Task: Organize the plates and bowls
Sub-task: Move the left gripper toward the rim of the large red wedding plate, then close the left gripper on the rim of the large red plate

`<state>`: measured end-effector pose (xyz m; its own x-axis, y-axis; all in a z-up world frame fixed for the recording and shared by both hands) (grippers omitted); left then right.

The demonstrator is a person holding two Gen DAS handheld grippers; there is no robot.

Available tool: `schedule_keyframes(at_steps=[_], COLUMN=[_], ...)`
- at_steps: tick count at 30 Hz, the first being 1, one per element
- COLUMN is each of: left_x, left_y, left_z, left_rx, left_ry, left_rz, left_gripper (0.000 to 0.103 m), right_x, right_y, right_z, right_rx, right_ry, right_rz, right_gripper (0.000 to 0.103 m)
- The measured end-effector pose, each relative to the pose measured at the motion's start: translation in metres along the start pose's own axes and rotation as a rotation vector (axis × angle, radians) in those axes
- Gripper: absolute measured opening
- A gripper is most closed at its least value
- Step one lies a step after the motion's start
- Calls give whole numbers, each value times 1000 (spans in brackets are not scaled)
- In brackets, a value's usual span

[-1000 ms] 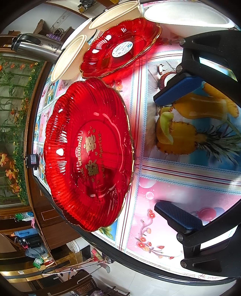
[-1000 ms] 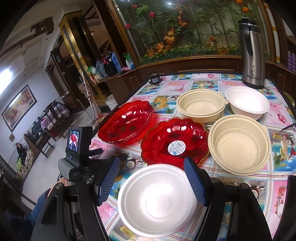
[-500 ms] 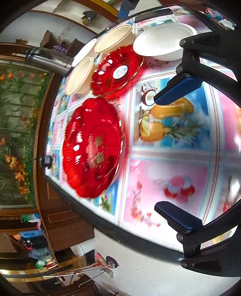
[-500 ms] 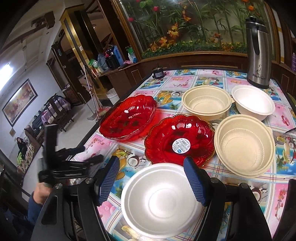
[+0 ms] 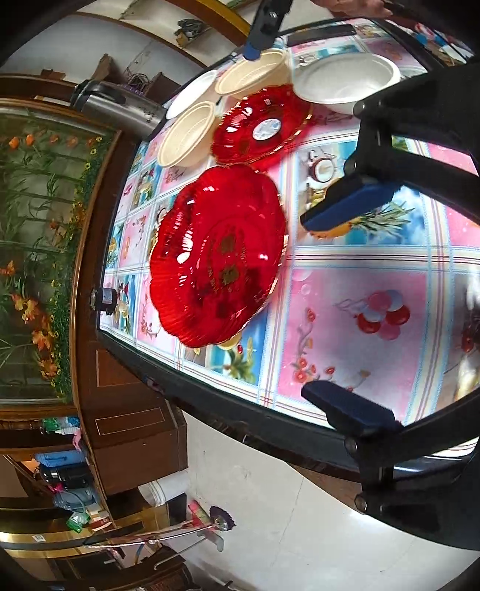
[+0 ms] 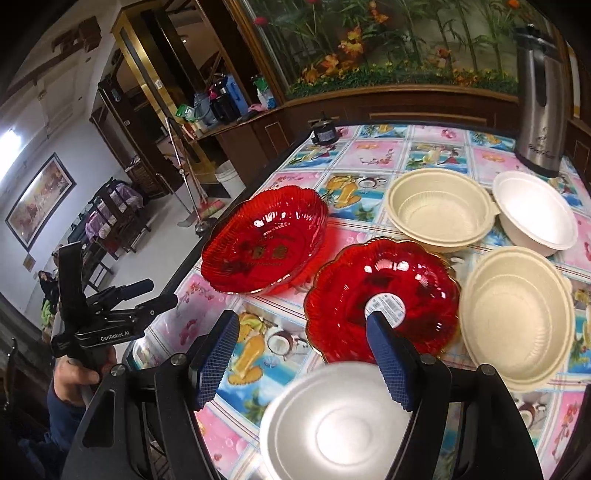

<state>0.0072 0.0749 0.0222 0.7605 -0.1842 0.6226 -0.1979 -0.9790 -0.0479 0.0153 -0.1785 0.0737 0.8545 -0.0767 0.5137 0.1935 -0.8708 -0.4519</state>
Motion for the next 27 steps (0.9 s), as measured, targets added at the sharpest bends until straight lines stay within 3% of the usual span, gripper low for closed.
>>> schedule_keyframes(at_steps=[2,10,19,27], left_x=[3,26,34,40], left_y=[-6,-22,-29,-35], left_z=[5,22,30,39], left_rx=[-1,-27,147,222], left_ry=[-21,-50,-13,-13], left_rz=[-7,-37,21,57], left_gripper=[68,68,68,69], right_x=[6,34,48,52], right_y=[-1,3,1,9], right_z=[8,38,70,87], right_rx=[-10,-36,-85,-108], right_ry=[-11,-40,-60,-79], right_rz=[5,55,34,39], right_gripper=[64,64,63,63])
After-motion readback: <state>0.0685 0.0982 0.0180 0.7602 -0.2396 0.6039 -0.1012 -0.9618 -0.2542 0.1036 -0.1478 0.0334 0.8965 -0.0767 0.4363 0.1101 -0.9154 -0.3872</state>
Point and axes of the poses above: each gripper's, at about its wrist camera, not at the fingertips, and z roughly the way its jaws point, y to its right, x to its top, the point moved 7 cm from there along z, roughly the way its jaws point, and after that the axes turned 13 degrees about z, right-handed, at the moved point
